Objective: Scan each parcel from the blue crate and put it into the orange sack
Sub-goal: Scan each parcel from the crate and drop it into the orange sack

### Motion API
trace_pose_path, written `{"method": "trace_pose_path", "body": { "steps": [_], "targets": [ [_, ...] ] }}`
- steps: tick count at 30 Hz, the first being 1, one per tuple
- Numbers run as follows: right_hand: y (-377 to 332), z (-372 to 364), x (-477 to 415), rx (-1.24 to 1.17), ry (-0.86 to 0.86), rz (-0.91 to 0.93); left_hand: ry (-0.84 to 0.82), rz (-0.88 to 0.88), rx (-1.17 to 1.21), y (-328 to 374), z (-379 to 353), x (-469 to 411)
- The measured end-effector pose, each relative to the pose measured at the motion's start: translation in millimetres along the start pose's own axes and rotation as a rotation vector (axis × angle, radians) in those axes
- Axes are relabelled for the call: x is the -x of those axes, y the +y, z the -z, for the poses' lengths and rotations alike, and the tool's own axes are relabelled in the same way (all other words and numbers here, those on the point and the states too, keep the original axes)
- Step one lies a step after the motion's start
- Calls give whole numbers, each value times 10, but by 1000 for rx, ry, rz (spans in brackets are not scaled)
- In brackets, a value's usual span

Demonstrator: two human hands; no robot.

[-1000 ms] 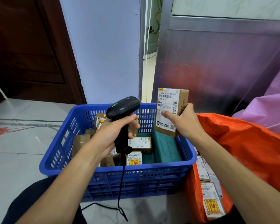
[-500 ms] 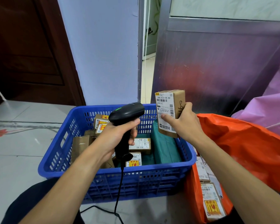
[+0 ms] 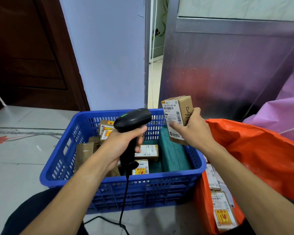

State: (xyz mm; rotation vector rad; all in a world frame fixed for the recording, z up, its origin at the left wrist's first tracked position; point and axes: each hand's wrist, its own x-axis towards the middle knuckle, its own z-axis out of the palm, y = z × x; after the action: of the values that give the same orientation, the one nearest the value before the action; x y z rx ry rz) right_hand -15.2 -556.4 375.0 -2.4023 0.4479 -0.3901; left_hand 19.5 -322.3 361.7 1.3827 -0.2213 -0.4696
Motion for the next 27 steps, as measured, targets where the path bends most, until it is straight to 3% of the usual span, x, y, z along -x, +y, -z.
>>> {"method": "trace_pose_path", "body": {
  "steps": [27],
  "targets": [
    [39, -38, -27, 10, -1, 35, -49, -17, 8, -32, 22, 0]
  ]
}}
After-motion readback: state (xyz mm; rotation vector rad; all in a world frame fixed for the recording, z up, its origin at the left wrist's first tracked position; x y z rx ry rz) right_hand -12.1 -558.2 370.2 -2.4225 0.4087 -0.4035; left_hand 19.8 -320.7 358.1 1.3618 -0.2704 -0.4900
